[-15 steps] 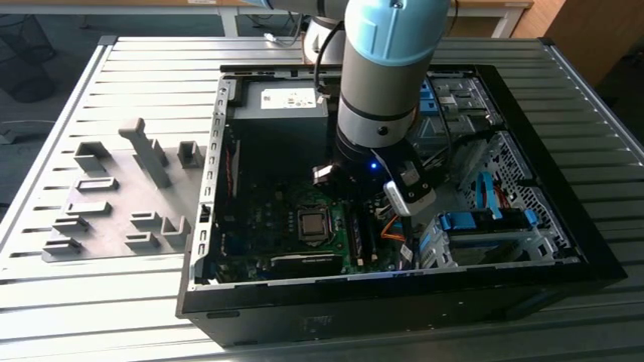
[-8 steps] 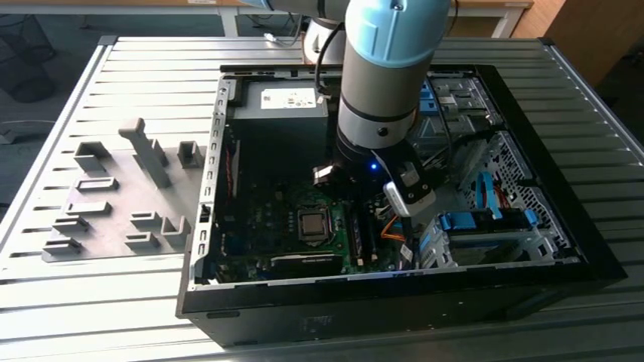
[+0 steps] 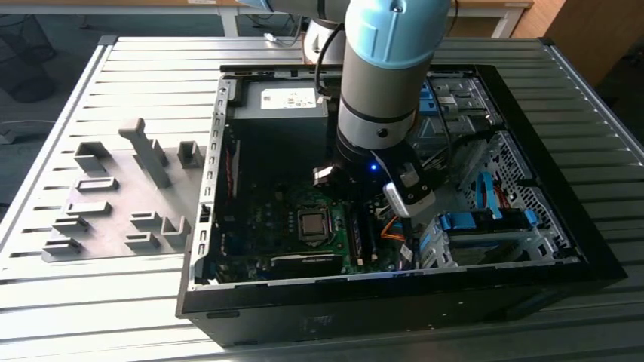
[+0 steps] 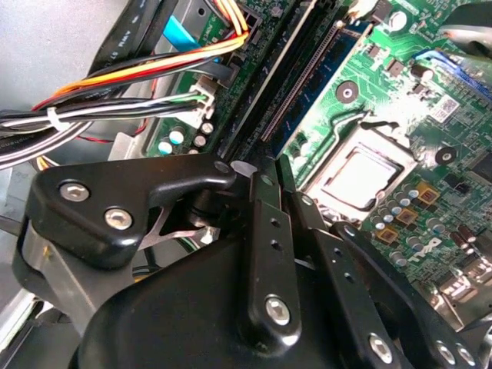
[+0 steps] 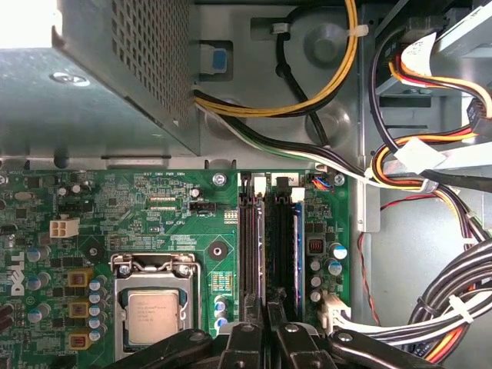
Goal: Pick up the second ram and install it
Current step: 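Insert the second ram into the second slot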
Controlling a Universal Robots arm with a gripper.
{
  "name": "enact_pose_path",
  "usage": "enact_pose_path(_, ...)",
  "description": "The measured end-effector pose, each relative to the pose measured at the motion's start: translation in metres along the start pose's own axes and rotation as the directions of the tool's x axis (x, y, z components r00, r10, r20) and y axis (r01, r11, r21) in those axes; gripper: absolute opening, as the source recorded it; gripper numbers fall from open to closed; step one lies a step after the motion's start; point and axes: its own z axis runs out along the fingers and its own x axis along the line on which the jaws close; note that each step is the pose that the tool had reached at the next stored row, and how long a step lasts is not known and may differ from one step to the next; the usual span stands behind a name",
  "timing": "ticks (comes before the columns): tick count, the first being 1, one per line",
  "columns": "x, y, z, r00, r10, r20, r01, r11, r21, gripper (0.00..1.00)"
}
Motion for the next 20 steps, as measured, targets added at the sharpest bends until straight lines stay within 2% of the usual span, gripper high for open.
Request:
enact_pose_path(5,0.0000,0.0000,0.0002,1.0000,0.000,0.0001,0.000,1.0000,-0.0002,0.15)
enact_pose_path(6,0.0000,0.0000,0.0002,1.0000,0.000,0.0001,0.000,1.0000,-0.0002,0.21)
enact_pose_path(9,0.0000,0.0001,-0.0010,1.0000,0.000,0.0001,0.000,1.0000,-0.0003,0.21)
enact_pose_path(17,-0.0003,0.0004,-0.0179,1.0000,0.000,-0.0004,0.000,1.0000,-0.0002,0.21)
enact_pose_path(20,-0.0003,0.0005,-0.0194,1.0000,0.000,-0.0005,0.000,1.0000,-0.0004,0.20)
